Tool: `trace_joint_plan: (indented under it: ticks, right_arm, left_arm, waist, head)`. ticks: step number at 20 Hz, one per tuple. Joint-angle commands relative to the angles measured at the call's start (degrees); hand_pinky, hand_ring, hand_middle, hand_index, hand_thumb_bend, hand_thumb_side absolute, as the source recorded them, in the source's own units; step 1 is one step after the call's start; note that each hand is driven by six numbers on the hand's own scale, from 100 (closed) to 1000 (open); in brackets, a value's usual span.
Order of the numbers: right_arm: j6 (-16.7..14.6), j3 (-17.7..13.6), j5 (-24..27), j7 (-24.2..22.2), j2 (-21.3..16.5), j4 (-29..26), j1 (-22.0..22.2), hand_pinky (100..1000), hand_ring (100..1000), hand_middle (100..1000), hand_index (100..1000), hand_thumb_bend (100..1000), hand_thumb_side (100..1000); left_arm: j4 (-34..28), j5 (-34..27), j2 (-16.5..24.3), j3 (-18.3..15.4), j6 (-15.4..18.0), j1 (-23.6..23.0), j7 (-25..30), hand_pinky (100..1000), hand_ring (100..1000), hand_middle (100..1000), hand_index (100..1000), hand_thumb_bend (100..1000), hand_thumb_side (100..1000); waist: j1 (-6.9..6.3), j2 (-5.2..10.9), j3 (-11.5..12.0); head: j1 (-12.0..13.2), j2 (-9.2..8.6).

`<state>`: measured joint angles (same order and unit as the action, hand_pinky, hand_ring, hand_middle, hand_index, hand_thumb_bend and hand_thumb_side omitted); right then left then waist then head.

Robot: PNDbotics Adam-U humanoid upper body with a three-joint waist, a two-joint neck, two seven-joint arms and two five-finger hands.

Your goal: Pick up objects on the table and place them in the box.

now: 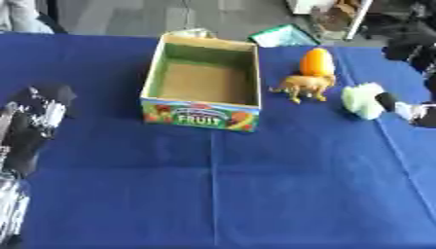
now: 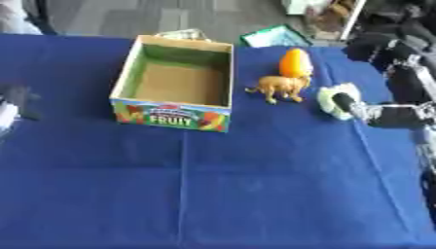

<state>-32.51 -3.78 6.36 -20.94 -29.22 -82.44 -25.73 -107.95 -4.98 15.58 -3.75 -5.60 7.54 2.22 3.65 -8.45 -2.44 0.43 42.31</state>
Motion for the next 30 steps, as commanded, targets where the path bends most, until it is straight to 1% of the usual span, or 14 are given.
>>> trace_joint_plan:
  ticks: [1, 6, 12, 13, 14, 15, 20, 23, 30]
  right_arm:
    - [-3.32, 0.81, -2.48, -0.23, -4.30, 3.85, -2.91, 824, 811, 786, 881, 471, 123]
    - [-8.53, 2.57, -7.18, -0.36, -6.31, 11.85, -7.01, 825, 816, 798, 890, 464, 141]
    - [-13.31, 3.51, -13.97, -0.76, -6.63, 20.95, -11.63, 827, 822, 810, 900, 463, 172]
    - [-13.70, 3.54, -15.20, -0.86, -6.48, 22.65, -12.34, 828, 824, 812, 902, 464, 180]
    - [-14.10, 3.52, -16.36, -0.92, -6.28, 24.18, -12.97, 829, 826, 811, 903, 457, 100]
    - [-14.38, 3.50, -17.63, -1.03, -6.09, 25.62, -13.55, 830, 827, 817, 904, 466, 194]
    - [-15.51, 2.93, -23.96, -0.76, -4.80, 32.12, -16.17, 830, 829, 824, 910, 470, 215]
    - [-15.86, 2.45, -27.99, 0.26, -4.13, 35.58, -17.28, 829, 830, 824, 911, 471, 222]
    - [-16.36, 1.72, -35.68, 4.20, -2.99, 40.68, -18.66, 828, 831, 825, 914, 473, 233]
  left_arm:
    - [-0.71, 0.04, 0.69, -0.55, 0.00, 0.21, 0.05, 592, 748, 574, 666, 316, 461]
    - [-0.63, 0.08, 0.80, -0.52, -0.01, 0.10, 0.10, 592, 748, 574, 666, 317, 461]
    - [-0.63, 0.06, 0.87, -0.50, 0.04, 0.03, 0.13, 592, 748, 573, 666, 317, 460]
    - [-0.61, 0.06, 0.87, -0.48, 0.04, 0.02, 0.15, 592, 748, 573, 666, 317, 460]
    - [-0.60, 0.06, 0.86, -0.46, 0.04, 0.01, 0.17, 592, 748, 573, 666, 317, 460]
    - [-0.60, 0.04, 0.85, -0.44, 0.05, 0.01, 0.19, 592, 748, 573, 666, 317, 460]
    - [-0.60, 0.05, 0.86, -0.44, 0.07, 0.00, 0.22, 592, 748, 573, 666, 316, 460]
    - [-0.57, 0.04, 0.83, -0.41, 0.06, 0.01, 0.27, 592, 748, 573, 666, 316, 460]
    - [-0.54, 0.03, 0.81, -0.43, 0.04, -0.03, 0.28, 592, 748, 573, 666, 316, 461]
  waist:
    - [0.01, 0.98, -0.03]
    - [0.21, 1.20, 0.05]
    - [0.11, 1.33, 0.18]
    - [0.10, 1.35, 0.18]
    - [0.09, 1.36, 0.18]
    - [0.07, 1.36, 0.21]
    - [-0.03, 1.40, 0.30]
    - [-0.03, 1.42, 0.38]
    - [-0.01, 1.45, 0.47]
  head:
    - [0.19, 0.25]
    - [0.29, 0.38]
    - [0.25, 0.50]
    - [0.22, 0.53]
    - [0.21, 0.55]
    - [0.21, 0.61]
    - [0.23, 0.79]
    - [0.25, 0.81]
    - [0.18, 0.86]
